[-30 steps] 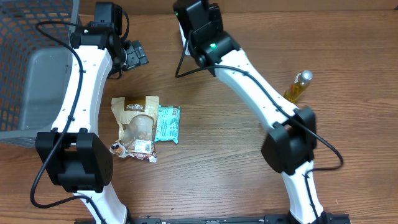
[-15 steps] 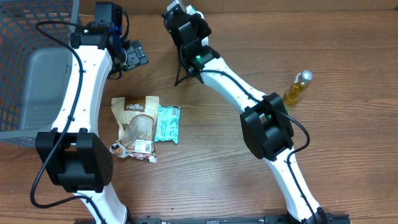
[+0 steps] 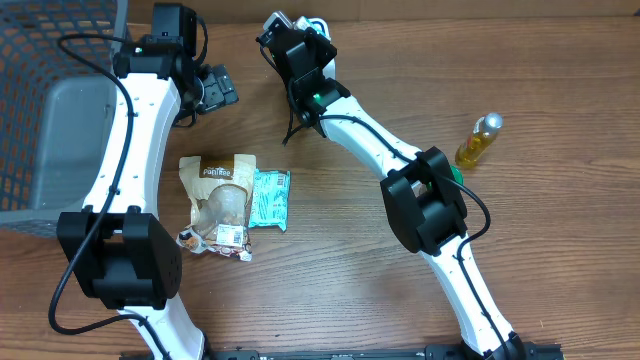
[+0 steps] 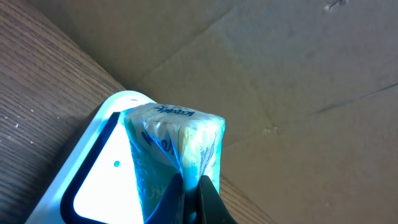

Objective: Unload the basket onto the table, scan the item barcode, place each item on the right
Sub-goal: 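Hold the Kleenex pack against the white scanner with the right gripper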

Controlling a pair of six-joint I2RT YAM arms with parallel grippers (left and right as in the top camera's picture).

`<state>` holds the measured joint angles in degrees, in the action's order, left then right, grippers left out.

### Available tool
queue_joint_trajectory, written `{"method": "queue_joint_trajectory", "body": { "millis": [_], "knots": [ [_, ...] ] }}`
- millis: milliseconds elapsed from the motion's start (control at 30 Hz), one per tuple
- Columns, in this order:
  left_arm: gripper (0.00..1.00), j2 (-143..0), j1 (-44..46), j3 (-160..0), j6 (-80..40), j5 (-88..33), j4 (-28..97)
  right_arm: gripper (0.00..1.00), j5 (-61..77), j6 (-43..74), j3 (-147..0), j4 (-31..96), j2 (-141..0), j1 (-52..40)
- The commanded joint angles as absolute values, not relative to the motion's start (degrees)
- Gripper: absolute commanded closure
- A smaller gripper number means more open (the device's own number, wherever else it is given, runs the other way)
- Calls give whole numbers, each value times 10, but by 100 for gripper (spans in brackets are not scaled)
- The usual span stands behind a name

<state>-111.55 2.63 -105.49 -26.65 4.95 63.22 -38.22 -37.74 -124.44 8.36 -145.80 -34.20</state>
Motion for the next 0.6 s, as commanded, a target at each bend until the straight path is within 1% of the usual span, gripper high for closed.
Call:
{"method": "queue_joint_trajectory", "body": {
  "millis": [0, 300, 400, 500, 567],
  "knots": [
    [0, -1109, 30, -1065, -272, 47, 632, 96, -389, -378, -1244, 81, -1459, -333],
    [0, -1109, 30, -1066, -272, 47, 632, 96, -380, -377, -1244, 109, -1460, -329],
    [0, -1109, 30, -1065, -272, 47, 632, 96, -402, -373, -1244, 110, -1451, -334],
    [0, -1109, 30, -1065, -272, 47, 632, 96, -420, -331, -1244, 117, -1422, -338],
    [1, -1109, 30, -1066, -272, 47, 632, 96, -419, -284, -1244, 149, -1392, -338]
  ]
}}
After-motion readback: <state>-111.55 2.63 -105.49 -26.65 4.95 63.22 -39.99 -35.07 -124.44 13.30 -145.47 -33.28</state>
